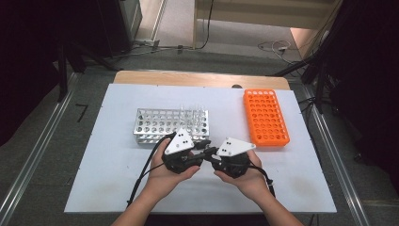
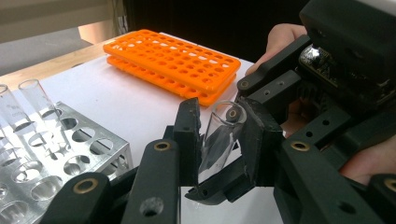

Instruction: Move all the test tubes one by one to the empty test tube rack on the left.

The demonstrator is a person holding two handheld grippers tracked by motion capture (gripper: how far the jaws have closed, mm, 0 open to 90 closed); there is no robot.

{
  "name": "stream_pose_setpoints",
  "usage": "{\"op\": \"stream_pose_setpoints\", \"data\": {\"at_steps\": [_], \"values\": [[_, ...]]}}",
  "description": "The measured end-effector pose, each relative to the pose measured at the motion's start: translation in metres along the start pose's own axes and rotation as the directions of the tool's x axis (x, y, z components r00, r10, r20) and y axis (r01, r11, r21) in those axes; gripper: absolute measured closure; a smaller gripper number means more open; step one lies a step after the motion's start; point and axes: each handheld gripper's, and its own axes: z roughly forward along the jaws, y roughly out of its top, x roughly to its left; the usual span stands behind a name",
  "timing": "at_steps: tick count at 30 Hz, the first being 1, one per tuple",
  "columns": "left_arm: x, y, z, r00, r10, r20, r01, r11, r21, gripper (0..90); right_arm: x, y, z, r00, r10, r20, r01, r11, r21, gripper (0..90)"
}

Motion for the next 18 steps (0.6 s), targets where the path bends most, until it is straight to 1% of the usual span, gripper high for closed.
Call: {"op": "stream_pose_setpoints", "data": {"at_steps": [3, 5, 8, 12, 16, 18], "values": [[0.0006, 0.0001, -0.0004, 1.0, 0.0, -0.006, 0.0, 1.0, -0.003, 73.3, -0.0003, 0.0003, -0.0003, 1.0, 0.005, 0.0, -0.005, 1.0, 0.0, 73.7], [0.0014, 0.0005, -0.0015, 0.9998, -0.001, -0.019, 0.001, 1.0, -0.008, 74.9, -0.0013, 0.0001, -0.0008, 1.0, 0.005, 0.001, -0.005, 1.0, -0.003, 73.6], [0.0022, 0.0011, -0.0028, 0.9999, -0.005, -0.015, 0.004, 0.9999, -0.015, 75.6, -0.0019, 0.0005, -0.0022, 0.9999, 0.01, -0.001, -0.01, 1.0, -0.011, 73.6], [0.0015, 0.0018, -0.0032, 0.9998, 0.0, -0.021, 0.0, 0.9999, -0.015, 75.8, -0.0024, 0.0004, -0.0024, 0.9999, 0.014, -0.008, -0.014, 1.0, -0.017, 73.0], [0.0056, 0.0029, -0.0067, 0.9994, -0.013, -0.031, 0.012, 0.9996, -0.026, 75.9, -0.0036, 0.0001, -0.0032, 0.9995, 0.024, -0.02, -0.024, 0.999, -0.026, 65.0], [0.0082, 0.004, -0.0088, 0.9991, -0.017, -0.04, 0.016, 0.9993, -0.034, 75.9, -0.0051, -0.0001, -0.0041, 0.9994, 0.024, -0.025, -0.025, 0.999, -0.035, 57.3]]}}
